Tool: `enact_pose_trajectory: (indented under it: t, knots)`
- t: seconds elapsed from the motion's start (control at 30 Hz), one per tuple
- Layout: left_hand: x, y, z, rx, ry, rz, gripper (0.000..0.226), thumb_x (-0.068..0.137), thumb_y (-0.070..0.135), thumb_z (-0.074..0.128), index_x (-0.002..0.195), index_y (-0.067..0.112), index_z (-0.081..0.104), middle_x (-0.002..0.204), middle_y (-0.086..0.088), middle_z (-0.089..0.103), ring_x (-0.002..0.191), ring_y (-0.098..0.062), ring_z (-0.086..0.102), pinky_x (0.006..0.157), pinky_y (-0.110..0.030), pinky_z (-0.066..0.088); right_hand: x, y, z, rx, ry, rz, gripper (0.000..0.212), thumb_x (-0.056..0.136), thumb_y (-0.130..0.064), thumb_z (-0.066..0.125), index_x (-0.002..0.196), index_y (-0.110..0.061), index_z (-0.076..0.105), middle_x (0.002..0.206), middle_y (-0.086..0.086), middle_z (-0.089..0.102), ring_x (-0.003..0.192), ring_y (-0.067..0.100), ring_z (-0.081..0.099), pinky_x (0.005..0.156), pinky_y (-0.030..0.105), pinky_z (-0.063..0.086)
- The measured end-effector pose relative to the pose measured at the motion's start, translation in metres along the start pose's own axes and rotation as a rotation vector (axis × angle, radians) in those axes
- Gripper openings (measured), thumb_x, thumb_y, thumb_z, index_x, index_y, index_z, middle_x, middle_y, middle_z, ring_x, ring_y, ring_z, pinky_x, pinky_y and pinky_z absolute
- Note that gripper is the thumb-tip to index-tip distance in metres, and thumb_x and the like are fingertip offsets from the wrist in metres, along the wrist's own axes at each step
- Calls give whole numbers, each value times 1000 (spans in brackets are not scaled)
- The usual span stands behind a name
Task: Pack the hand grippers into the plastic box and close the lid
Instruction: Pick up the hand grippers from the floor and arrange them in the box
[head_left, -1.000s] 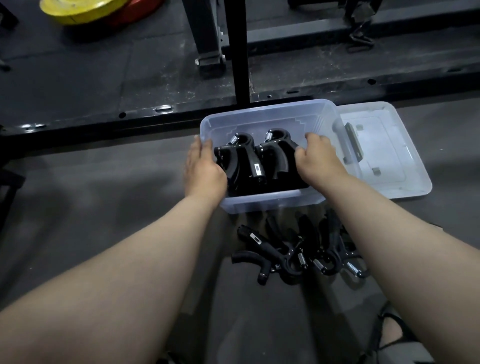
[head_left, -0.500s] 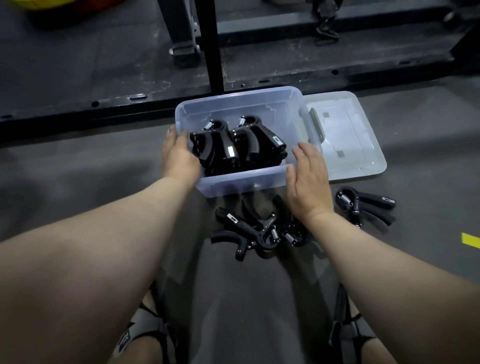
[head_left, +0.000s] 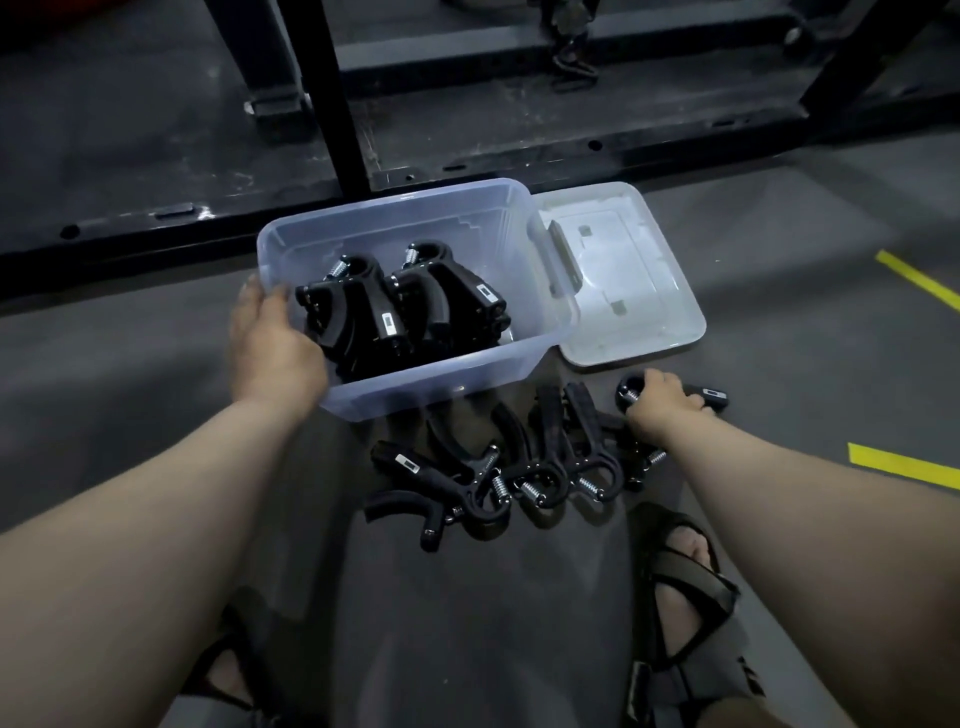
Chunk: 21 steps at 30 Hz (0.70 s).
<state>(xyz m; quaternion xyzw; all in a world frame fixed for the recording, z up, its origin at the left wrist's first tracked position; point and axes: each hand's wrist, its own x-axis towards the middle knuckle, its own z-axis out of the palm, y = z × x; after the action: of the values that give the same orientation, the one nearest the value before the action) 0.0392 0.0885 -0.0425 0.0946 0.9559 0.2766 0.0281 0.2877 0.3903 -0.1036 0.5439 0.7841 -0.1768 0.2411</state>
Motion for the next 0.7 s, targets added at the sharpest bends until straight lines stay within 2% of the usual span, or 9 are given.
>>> enact_pose_trajectory:
  t: [0.17, 0.3, 0.4, 0.5, 0.6, 0.7]
  knots:
    - [-3, 6, -1, 85, -25, 9, 71, 86, -1, 38, 153, 19, 25, 164, -1, 6, 150, -22, 8, 122, -37, 10, 5, -11, 0, -30, 40, -191, 47, 88, -27, 58, 131, -14, 43, 134, 15, 43, 120, 41, 49, 96, 44, 41]
    - [-2, 3, -1, 60, -31, 28, 71, 85, -5, 34, 153, 16, 27, 164, 0, 8, 151, -19, 7, 123, -34, 8, -4, -24, 10, 94, 27, -275, 46, 89, -29, 56, 130, -12, 45, 130, 16, 46, 118, 40, 50, 96, 46, 45]
    - [0, 2, -1, 65, -37, 31, 67, 88, -4, 33, 152, 16, 30, 164, -2, 8, 151, -21, 8, 122, -35, 9, -6, -22, 3, 142, 5, -290, 48, 83, -32, 53, 127, -13, 48, 128, 15, 52, 115, 38, 52, 96, 44, 46]
    - [-1, 4, -1, 89, -56, 36, 65, 89, -2, 35, 151, 15, 30, 164, -5, 7, 150, -26, 9, 122, -37, 10, 0, -8, -7, -100, 91, -210, 54, 83, -41, 56, 130, -17, 47, 133, 9, 50, 124, 33, 45, 101, 42, 37]
    - [-2, 7, -2, 173, -86, 41, 66, 89, 0, 40, 152, 14, 26, 164, -8, 2, 148, -37, 11, 121, -43, 13, 3, 1, -7, -298, 23, -187, 61, 82, -32, 56, 138, -20, 37, 141, 9, 44, 130, 31, 40, 105, 42, 30]
    - [-2, 9, -4, 176, -99, 76, 69, 90, 1, 42, 154, 13, 20, 164, -8, -2, 149, -34, 5, 122, -40, 8, -1, 3, -10, -367, 47, -220, 64, 76, -30, 63, 135, -22, 38, 135, 12, 44, 126, 33, 43, 103, 43, 33]
